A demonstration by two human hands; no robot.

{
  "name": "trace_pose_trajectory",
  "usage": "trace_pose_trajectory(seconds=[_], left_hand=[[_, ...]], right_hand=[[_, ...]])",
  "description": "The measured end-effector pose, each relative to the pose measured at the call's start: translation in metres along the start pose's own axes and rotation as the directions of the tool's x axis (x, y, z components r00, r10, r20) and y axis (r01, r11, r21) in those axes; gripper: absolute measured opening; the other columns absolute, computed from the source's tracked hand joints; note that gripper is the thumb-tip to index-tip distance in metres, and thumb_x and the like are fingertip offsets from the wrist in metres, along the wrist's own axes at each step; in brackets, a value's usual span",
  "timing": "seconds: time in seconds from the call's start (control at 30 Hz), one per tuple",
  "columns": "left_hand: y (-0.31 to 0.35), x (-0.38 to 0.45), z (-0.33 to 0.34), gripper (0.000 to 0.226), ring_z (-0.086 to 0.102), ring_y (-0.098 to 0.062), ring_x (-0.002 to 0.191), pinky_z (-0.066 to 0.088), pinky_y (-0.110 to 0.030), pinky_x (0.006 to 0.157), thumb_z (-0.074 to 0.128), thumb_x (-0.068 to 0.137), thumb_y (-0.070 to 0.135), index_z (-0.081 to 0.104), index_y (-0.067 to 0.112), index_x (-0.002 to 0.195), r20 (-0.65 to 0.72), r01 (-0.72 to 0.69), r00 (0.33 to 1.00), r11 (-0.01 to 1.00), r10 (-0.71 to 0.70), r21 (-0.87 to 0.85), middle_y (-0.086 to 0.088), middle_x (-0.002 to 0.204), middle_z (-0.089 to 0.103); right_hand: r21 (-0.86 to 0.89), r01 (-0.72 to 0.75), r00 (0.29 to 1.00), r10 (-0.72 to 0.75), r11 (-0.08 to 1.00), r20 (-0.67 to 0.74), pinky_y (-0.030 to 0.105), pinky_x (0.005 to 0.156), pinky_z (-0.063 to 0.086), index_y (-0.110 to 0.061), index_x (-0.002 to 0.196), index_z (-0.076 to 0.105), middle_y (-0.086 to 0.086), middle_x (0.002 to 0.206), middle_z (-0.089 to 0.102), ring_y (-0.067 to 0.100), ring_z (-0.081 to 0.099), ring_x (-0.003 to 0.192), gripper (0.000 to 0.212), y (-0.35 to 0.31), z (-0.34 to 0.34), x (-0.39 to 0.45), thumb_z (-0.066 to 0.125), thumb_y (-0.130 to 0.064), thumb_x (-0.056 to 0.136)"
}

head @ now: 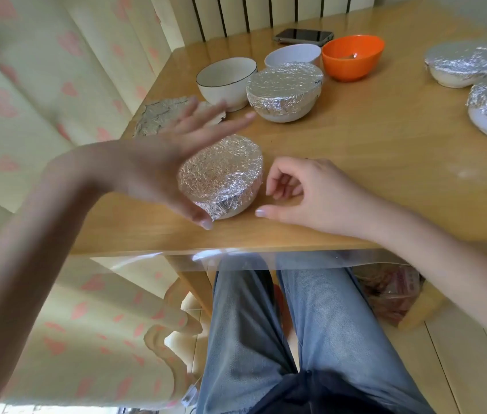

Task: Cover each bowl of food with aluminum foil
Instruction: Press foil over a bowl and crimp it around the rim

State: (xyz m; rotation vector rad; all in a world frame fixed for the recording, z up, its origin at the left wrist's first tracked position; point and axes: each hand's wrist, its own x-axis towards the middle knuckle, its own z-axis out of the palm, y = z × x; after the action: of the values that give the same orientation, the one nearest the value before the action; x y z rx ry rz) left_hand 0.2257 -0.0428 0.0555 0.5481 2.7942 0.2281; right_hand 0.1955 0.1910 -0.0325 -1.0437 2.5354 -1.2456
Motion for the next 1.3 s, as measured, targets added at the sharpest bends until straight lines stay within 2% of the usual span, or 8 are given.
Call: trace_pose_trajectory(seconds=[0.07, 0.2, 0.33, 0.47, 0.7, 0.9, 1.1, 1.3], left_hand=[[0.011, 0.024, -0.003, 0.126, -0.029, -0.01, 0.144, -0.006, -0.052, 0.117, 0.084, 0.045, 0.063, -0.007, 0.076, 0.132, 0.126, 0.005, 0.992, 0.99, -0.022, 0.138, 0.025, 0.157, -0.022], [0.009, 0.038, 0.003, 0.114, 0.009, -0.009, 0.143, 0.027, -0.048, 0.115, 0.091, 0.049, 0.049, 0.01, 0.074, 0.126, 0.188, 0.013, 0.982, 0.993, -0.035, 0.116, 0.028, 0.147, 0.009], [0.007, 0.039, 0.007, 0.108, 0.012, -0.007, 0.138, 0.031, -0.043, 0.11, 0.082, 0.04, 0.056, 0.007, 0.082, 0.114, 0.161, -0.014, 0.987, 0.995, -0.002, 0.099, 0.029, 0.137, 0.014], [0.01, 0.039, 0.005, 0.11, 0.011, -0.005, 0.136, 0.03, -0.042, 0.111, 0.09, 0.045, 0.045, 0.011, 0.081, 0.112, 0.168, 0.0, 0.986, 0.996, -0.016, 0.092, 0.027, 0.136, 0.014], [0.015, 0.038, 0.006, 0.11, 0.016, -0.005, 0.132, 0.031, -0.04, 0.108, 0.091, 0.044, 0.041, 0.016, 0.079, 0.114, 0.154, 0.028, 0.987, 0.997, -0.038, 0.07, 0.025, 0.135, 0.018], [0.028, 0.035, 0.006, 0.11, 0.026, -0.024, 0.137, 0.037, -0.056, 0.106, 0.083, 0.049, 0.064, 0.01, 0.064, 0.132, 0.117, 0.246, 0.957, 0.955, -0.267, 0.163, 0.015, 0.147, 0.018], [0.024, 0.028, 0.004, 0.147, -0.039, -0.021, 0.139, -0.006, -0.067, 0.113, 0.074, 0.026, 0.077, -0.034, 0.071, 0.124, 0.177, 0.266, 0.938, 0.947, -0.297, 0.182, 0.009, 0.154, -0.038], [0.015, 0.034, 0.009, 0.127, -0.007, -0.018, 0.149, 0.023, -0.057, 0.114, 0.09, 0.053, 0.052, -0.006, 0.071, 0.135, 0.209, 0.192, 0.951, 0.965, -0.228, 0.18, 0.016, 0.158, -0.007]], right_hand=[[0.023, 0.008, 0.993, -0.005, 1.0, -0.116, 0.032, 0.071, 0.052, -0.019, 0.078, 0.059, -0.006, 0.074, 0.065, 0.009, 0.061, 0.071, 0.04, -0.007, 0.006, 0.004, 0.078, -0.051, 0.063], [0.046, 0.035, 0.978, -0.025, 0.998, -0.207, 0.028, 0.065, 0.05, -0.014, 0.07, 0.064, -0.007, 0.068, 0.066, 0.007, 0.059, 0.064, 0.038, -0.004, 0.011, 0.013, 0.081, -0.047, 0.064], [0.167, 0.0, 0.998, 0.012, 0.986, -0.069, 0.031, 0.07, 0.05, -0.012, 0.067, 0.068, 0.0, 0.07, 0.069, 0.007, 0.059, 0.065, 0.026, 0.003, -0.001, 0.026, 0.083, -0.033, 0.067], [0.22, -0.015, 0.999, 0.003, 0.975, 0.054, 0.014, 0.058, 0.043, -0.012, 0.061, 0.068, -0.007, 0.056, 0.064, 0.0, 0.053, 0.053, 0.023, 0.005, -0.013, 0.035, 0.083, -0.029, 0.068], [-0.023, -0.089, 0.994, 0.09, 0.996, 0.067, 0.017, 0.043, 0.031, -0.016, 0.043, 0.057, -0.008, 0.041, 0.054, 0.004, 0.039, 0.042, 0.043, 0.002, -0.024, 0.056, 0.087, -0.046, 0.048], [0.044, -0.073, 0.99, 0.067, 0.996, 0.124, 0.018, 0.046, 0.037, -0.016, 0.064, 0.066, -0.008, 0.052, 0.054, 0.002, 0.042, 0.043, 0.034, 0.006, -0.024, 0.027, 0.083, -0.044, 0.061], [-0.319, -0.127, 0.984, 0.08, 0.939, -0.157, 0.027, 0.059, 0.036, -0.028, 0.084, 0.055, -0.011, 0.064, 0.051, 0.006, 0.052, 0.066, 0.049, -0.019, 0.005, -0.007, 0.064, -0.072, 0.066], [-0.39, -0.092, 0.974, 0.002, 0.916, -0.226, 0.027, 0.055, 0.03, -0.027, 0.079, 0.057, -0.011, 0.071, 0.055, 0.012, 0.054, 0.073, 0.045, -0.028, 0.016, 0.004, 0.064, -0.07, 0.068]])
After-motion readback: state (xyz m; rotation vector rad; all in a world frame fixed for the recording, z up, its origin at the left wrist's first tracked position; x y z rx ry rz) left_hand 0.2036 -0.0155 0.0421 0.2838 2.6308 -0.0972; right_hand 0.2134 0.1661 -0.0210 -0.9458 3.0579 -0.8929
